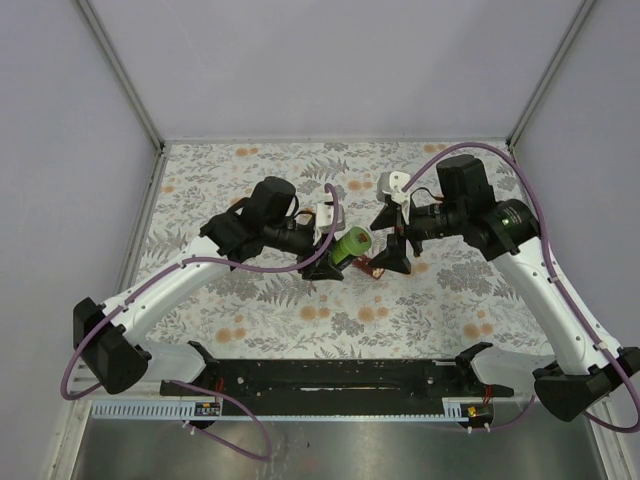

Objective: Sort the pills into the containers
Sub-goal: Screw the lid of the pill bottle onto the pill bottle.

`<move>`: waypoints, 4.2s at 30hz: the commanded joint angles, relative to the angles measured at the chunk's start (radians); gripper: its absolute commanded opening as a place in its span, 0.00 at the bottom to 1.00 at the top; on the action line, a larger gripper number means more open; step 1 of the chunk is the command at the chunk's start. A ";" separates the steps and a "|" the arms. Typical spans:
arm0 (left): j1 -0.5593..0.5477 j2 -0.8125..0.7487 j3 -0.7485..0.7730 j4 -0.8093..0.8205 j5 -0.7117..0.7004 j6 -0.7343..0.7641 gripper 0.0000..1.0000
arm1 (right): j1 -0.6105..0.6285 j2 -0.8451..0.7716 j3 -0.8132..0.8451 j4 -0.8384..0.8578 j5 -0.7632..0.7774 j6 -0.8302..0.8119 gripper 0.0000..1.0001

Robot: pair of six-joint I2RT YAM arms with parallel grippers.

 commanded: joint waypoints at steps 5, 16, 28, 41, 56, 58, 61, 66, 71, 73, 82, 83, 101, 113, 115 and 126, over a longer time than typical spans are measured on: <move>0.005 0.006 0.052 0.021 0.058 0.023 0.00 | 0.033 0.046 0.103 -0.012 -0.073 -0.085 0.87; 0.005 0.001 0.048 0.021 0.064 0.023 0.00 | 0.068 0.106 0.146 -0.019 -0.084 -0.090 0.85; 0.005 -0.013 0.031 0.035 0.034 0.022 0.00 | 0.091 0.123 0.164 -0.056 -0.081 -0.101 0.49; -0.013 -0.090 -0.035 0.231 -0.360 -0.041 0.00 | 0.093 0.160 0.060 0.149 -0.012 0.316 0.20; -0.101 -0.085 -0.027 0.323 -0.919 0.006 0.00 | 0.091 0.347 0.113 0.278 0.088 0.781 0.12; -0.111 -0.083 -0.035 0.340 -0.968 0.019 0.00 | 0.091 0.370 0.132 0.284 0.083 0.830 0.11; -0.130 -0.082 -0.052 0.365 -1.020 0.031 0.00 | 0.088 0.397 0.140 0.323 0.033 0.907 0.12; -0.162 -0.074 -0.070 0.398 -1.103 0.063 0.00 | 0.086 0.424 0.134 0.367 -0.033 0.991 0.19; -0.168 -0.074 -0.077 0.408 -1.112 0.074 0.00 | 0.083 0.408 0.117 0.383 -0.041 1.004 0.34; -0.168 -0.076 -0.081 0.408 -1.100 0.074 0.00 | 0.080 0.396 0.114 0.377 -0.044 0.990 0.42; -0.164 -0.096 -0.110 0.408 -1.037 0.062 0.00 | -0.001 0.358 0.091 0.367 -0.072 0.930 0.94; -0.164 -0.096 -0.113 0.408 -1.036 0.062 0.00 | -0.015 0.353 0.084 0.369 -0.073 0.926 0.97; -0.053 -0.114 -0.095 0.308 -0.653 -0.012 0.00 | -0.150 0.128 0.080 0.105 -0.087 0.417 0.99; -0.015 -0.054 0.034 0.041 0.017 0.017 0.00 | -0.095 0.094 0.190 -0.085 -0.124 -0.111 1.00; -0.013 -0.042 0.043 0.024 0.043 0.020 0.00 | -0.061 0.082 0.172 -0.078 -0.106 -0.130 0.99; -0.010 -0.028 0.049 0.010 0.078 0.023 0.00 | 0.043 0.098 0.176 -0.091 -0.076 -0.167 1.00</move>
